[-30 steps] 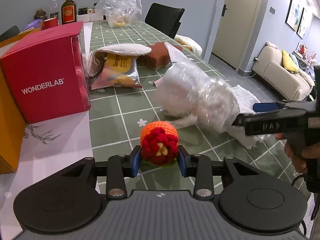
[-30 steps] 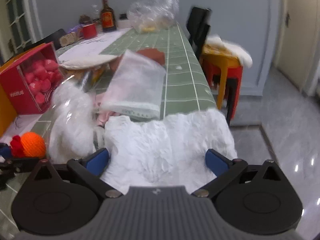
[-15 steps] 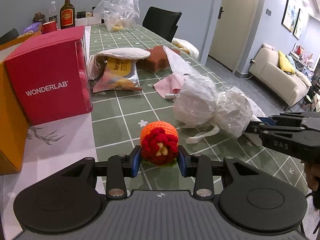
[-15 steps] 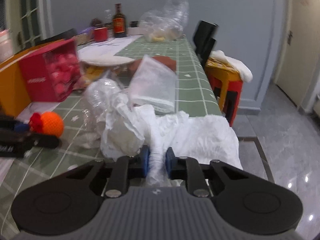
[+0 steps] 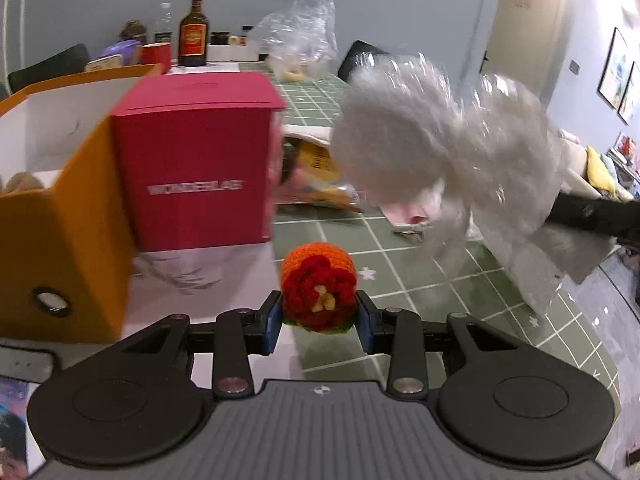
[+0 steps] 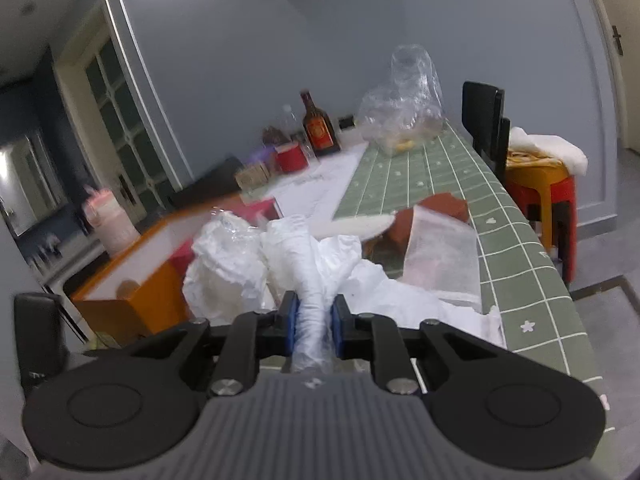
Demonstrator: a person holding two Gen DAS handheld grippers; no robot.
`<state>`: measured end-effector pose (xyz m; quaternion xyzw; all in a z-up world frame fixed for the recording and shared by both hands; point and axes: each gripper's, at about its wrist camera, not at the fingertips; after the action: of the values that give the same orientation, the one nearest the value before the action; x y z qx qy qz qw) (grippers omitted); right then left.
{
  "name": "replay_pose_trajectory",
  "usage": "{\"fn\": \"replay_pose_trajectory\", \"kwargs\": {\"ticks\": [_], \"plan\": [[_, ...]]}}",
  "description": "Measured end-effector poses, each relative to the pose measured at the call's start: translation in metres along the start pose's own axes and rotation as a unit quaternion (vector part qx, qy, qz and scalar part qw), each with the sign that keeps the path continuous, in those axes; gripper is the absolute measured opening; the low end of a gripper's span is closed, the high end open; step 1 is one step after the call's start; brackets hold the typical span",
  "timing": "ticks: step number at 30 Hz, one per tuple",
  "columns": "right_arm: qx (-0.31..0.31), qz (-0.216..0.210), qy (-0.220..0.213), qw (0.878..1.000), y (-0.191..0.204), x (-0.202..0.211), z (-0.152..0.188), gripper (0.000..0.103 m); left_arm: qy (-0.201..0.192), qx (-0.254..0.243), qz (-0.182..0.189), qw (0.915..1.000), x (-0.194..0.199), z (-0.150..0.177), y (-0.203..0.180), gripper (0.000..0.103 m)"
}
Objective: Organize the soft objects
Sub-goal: 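Lift the white tissue with the right gripper while the left gripper holds the ball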
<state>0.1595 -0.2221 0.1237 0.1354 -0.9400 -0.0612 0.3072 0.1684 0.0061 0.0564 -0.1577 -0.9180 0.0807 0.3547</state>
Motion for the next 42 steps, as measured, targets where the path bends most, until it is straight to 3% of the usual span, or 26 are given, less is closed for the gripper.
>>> {"fn": "replay_pose_trajectory", "kwargs": {"ticks": [2,6,8,12,16,18,22,28,33,36,38,39,40,42], "plan": [[0.032,0.045,0.031,0.998,0.011,-0.015,0.008,0.016,-0.004,0.004,0.001,1.0,0.004,0.0,0.004,0.042],[0.028,0.075,0.07,0.994,0.01,-0.043,0.027,0.02,-0.009,0.007,-0.003,0.9999,0.007,0.0,0.006,0.042],[0.031,0.091,0.093,0.991,0.01,-0.05,0.034,0.031,-0.009,0.008,-0.003,0.9999,0.007,0.0,0.007,0.042],[0.001,0.094,0.095,0.991,-0.002,-0.036,0.041,0.059,-0.01,0.006,0.001,0.9999,0.012,0.003,0.01,0.042],[-0.027,0.076,0.051,0.995,-0.013,-0.002,0.037,0.092,-0.013,0.011,-0.002,0.9999,0.013,0.001,0.015,0.042],[-0.02,0.081,0.027,0.996,-0.016,0.007,0.03,0.1,-0.013,0.014,-0.002,0.9998,0.012,0.001,0.016,0.042],[0.062,0.124,0.037,0.99,-0.015,-0.005,0.017,0.1,-0.011,0.013,0.001,0.9998,0.012,0.002,0.016,0.042],[0.154,0.075,0.154,0.973,-0.01,-0.059,0.018,0.1,-0.012,0.002,0.005,0.9999,0.016,0.004,0.012,0.042],[0.157,0.054,0.183,0.969,-0.01,-0.081,0.024,0.1,-0.01,-0.004,0.004,0.9999,0.017,0.005,0.012,0.042],[0.166,0.047,0.167,0.971,-0.007,-0.08,0.034,0.101,-0.01,-0.003,0.002,0.9999,0.016,0.004,0.012,0.042],[0.16,0.05,0.153,0.974,-0.008,-0.074,0.038,0.091,-0.01,-0.003,0.002,0.9999,0.017,0.004,0.013,0.042],[0.156,0.056,0.143,0.976,-0.008,-0.069,0.038,0.073,-0.01,-0.003,0.001,0.9999,0.018,0.004,0.013,0.042],[0.152,0.065,0.137,0.977,-0.009,-0.064,0.035,0.048,-0.01,-0.004,0.001,0.9999,0.018,0.004,0.013,0.042],[0.148,0.085,0.136,0.976,-0.012,-0.056,0.034,0.027,-0.012,-0.006,0.001,0.9999,0.02,0.003,0.011,0.042]]}}
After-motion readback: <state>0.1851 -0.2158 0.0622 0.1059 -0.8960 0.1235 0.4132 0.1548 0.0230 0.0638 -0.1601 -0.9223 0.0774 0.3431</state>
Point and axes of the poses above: each gripper's, at about its wrist camera, not at the fingertips, and x roughly against the way its jaws point, y to its left, z to its underside, and after that the axes turned 7 degrees about z, right-handed
